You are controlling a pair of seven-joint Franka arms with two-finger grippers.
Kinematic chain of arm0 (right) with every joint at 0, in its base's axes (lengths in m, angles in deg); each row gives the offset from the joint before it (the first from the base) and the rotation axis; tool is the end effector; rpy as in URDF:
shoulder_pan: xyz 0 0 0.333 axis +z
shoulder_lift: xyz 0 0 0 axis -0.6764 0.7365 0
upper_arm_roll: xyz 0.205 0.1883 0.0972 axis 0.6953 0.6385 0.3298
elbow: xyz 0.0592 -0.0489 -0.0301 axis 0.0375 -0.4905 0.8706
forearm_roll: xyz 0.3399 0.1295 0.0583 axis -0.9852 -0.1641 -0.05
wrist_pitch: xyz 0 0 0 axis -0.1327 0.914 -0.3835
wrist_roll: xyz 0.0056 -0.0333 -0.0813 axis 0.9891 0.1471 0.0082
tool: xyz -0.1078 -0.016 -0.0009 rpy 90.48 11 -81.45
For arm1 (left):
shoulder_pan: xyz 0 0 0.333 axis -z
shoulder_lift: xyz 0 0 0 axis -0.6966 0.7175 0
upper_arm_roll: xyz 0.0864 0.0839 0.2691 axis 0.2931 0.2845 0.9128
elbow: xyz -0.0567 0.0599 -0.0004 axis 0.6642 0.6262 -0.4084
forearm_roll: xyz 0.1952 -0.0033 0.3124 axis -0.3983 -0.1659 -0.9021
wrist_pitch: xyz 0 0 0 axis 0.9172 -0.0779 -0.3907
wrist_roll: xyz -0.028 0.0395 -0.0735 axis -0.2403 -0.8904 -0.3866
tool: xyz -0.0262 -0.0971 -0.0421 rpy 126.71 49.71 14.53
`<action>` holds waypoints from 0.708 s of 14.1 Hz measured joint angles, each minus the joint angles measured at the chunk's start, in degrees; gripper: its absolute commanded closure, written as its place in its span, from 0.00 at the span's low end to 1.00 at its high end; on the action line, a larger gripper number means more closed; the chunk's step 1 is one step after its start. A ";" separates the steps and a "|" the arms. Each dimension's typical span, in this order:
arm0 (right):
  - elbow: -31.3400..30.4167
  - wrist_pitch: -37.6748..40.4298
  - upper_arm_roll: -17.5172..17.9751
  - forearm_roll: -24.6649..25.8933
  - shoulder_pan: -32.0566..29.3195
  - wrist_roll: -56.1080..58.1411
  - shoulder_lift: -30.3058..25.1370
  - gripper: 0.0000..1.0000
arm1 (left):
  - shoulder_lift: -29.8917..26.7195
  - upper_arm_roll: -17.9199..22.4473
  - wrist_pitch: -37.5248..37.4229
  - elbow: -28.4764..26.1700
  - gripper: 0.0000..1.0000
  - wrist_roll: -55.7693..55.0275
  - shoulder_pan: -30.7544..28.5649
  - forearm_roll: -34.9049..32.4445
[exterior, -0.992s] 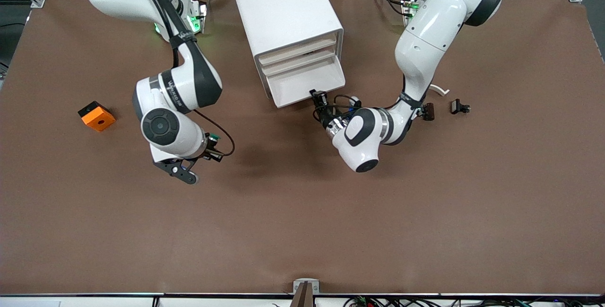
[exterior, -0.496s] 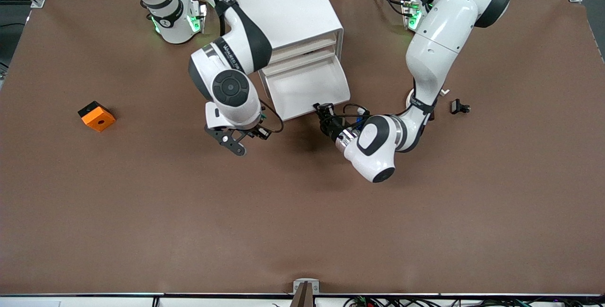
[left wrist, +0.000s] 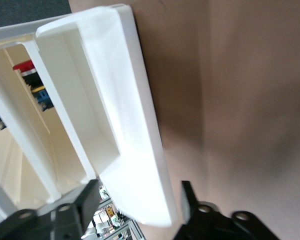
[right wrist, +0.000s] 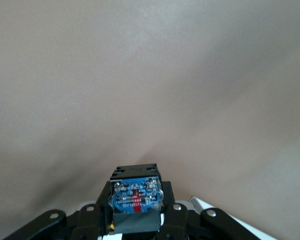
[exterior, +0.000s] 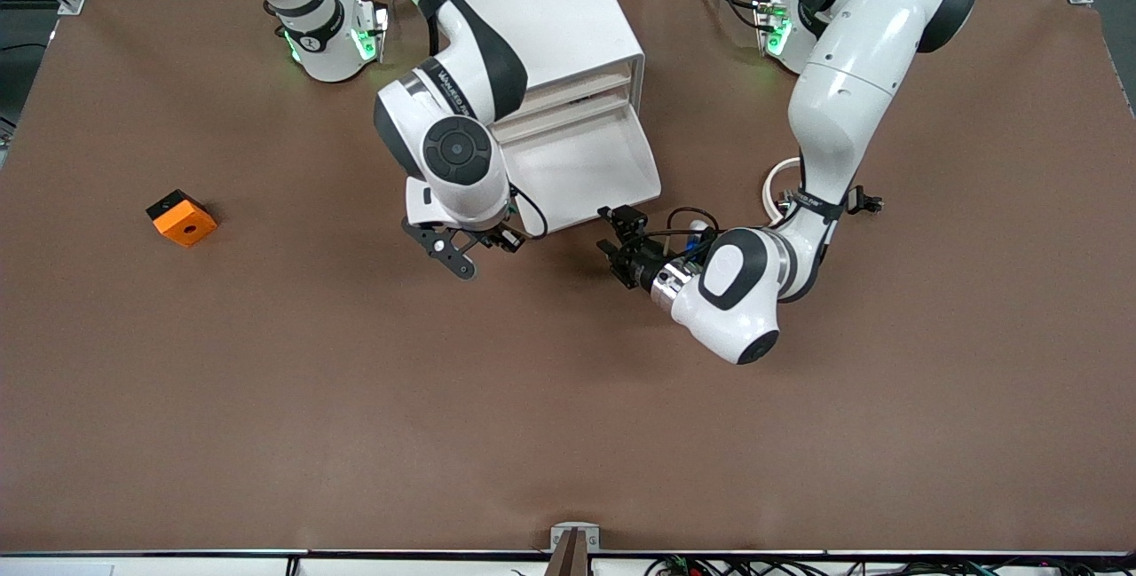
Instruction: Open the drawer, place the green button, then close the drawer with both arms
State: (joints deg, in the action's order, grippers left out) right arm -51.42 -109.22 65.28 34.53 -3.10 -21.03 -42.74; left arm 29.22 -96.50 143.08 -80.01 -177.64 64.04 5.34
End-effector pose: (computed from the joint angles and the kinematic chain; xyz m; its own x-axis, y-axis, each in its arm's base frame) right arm 0.5033 0.3960 0.3520 0.7478 -0.6599 -0.0728 -0.6467 -0.7488 0.1451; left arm 0.5634 -0.3590 0.2127 -0.4735 0.8119 -0.3416 0.5689 -0.0142 -0.8223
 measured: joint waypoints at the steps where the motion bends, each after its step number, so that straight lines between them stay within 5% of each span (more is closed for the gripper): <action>1: 0.02 0.00 0.01 -0.02 1.11 -2.58 0.00 1.00 | -0.20 0.01 -0.08 0.97 0.00 0.05 -0.82 0.00; 10: 0.71 -3.24 0.02 0.05 13.40 -32.51 -0.02 1.00 | -3.94 1.45 -0.66 3.09 0.00 31.26 -11.31 -14.88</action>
State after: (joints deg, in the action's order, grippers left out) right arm -50.71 -112.46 65.30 34.58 10.30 -53.54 -42.75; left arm 25.28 -95.04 142.41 -76.93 -146.37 52.73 -9.53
